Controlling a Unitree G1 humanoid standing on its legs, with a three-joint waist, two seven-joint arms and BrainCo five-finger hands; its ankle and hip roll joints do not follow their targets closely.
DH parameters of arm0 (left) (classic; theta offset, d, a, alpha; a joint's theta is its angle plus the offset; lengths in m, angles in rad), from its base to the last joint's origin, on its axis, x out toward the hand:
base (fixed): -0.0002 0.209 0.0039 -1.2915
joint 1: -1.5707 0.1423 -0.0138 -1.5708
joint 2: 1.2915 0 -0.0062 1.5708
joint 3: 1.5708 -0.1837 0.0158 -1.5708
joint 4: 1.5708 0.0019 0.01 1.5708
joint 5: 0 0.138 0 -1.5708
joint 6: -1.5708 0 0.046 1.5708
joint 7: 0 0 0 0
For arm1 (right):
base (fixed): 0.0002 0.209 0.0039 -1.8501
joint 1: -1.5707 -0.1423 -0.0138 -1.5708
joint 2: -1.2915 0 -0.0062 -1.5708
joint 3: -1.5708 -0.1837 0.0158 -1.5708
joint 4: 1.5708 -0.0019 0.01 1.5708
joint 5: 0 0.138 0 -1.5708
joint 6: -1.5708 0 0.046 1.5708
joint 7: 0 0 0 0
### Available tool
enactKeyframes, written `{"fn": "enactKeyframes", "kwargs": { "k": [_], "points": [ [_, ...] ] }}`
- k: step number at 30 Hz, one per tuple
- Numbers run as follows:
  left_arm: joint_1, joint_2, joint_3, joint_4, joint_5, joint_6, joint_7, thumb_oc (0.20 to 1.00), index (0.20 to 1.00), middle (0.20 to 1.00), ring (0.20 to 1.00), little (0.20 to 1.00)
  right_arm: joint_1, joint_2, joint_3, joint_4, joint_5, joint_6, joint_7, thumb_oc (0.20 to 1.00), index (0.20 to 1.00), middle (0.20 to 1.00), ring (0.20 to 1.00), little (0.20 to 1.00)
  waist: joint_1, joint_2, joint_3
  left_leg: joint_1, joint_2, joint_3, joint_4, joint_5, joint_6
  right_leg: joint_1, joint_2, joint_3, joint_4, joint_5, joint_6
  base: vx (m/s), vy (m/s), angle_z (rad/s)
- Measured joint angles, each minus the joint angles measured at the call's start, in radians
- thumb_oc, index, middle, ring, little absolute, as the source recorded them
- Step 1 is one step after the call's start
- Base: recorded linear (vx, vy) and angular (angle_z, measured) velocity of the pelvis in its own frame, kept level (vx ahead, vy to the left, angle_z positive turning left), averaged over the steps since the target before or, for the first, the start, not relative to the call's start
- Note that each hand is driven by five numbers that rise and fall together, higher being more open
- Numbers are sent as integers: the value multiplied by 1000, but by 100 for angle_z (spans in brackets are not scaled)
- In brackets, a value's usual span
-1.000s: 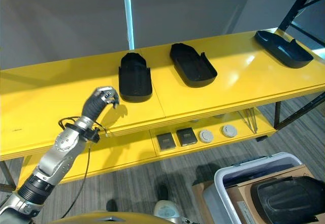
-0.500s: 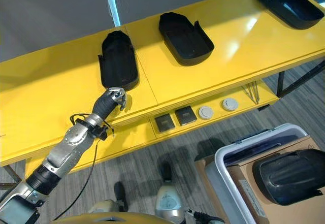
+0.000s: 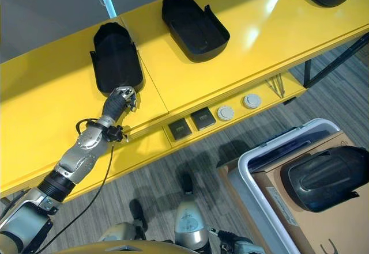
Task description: Move parts from the plastic box to the shelf.
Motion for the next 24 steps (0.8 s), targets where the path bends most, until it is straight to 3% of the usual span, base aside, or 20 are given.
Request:
{"fn": "enactKeyframes", "kwargs": {
  "k": [15,16,17,18,19,22,24],
  "points": [
    [-21,-6,8,1,6,-38,-3,200,200,200,200,200,-30,1,7,5,-1,8,0,1000,1000,1000,1000,1000,7,-9,21,33,2,-1,0,-4,-6,35,-3,-8,0,-2,1,-1,2,0],
    [26,-4,26,-67,18,-57,-2,429,429,429,429,429,-25,3,2,7,-1,8,0,1000,1000,1000,1000,1000,14,-9,21,57,5,-2,0,-12,-4,63,-1,-10,0,-9,1,-8,26,4],
    [55,-4,38,-115,24,-73,3,495,495,495,495,495,-23,3,1,7,-2,8,-2,1000,1000,1000,1000,1000,23,-7,19,63,6,-5,0,-16,-4,76,-2,-15,0,-13,-1,-24,31,6],
    [85,-5,47,-160,24,-85,6,865,865,865,865,865,-18,3,-3,9,-3,8,-2,1000,1000,1000,1000,1000,30,-7,18,71,6,-8,0,-19,-4,85,-2,-19,0,-17,-2,-32,16,16],
    [125,-7,57,-215,24,-106,6,1000,1000,1000,1000,1000,-8,4,-10,9,-2,7,-2,1000,1000,1000,1000,1000,34,-8,15,78,6,-20,0,-21,-3,100,-3,-32,0,-24,-4,-49,18,29],
    [234,-7,70,-247,98,-174,8,1000,1000,1000,1000,1000,26,7,-10,15,-2,7,-24,1000,1000,1000,1000,1000,96,-14,-56,85,6,-33,0,-23,-3,110,-6,-53,0,-24,-5,-79,17,19],
    [280,-5,76,-246,125,-209,21,1000,1000,1000,1000,1000,24,19,-9,32,-1,-2,-34,1000,1000,1000,1000,1000,108,-24,-82,91,6,-52,0,-22,-4,128,-6,-69,0,-25,-5,-72,26,24]
  ]
}}
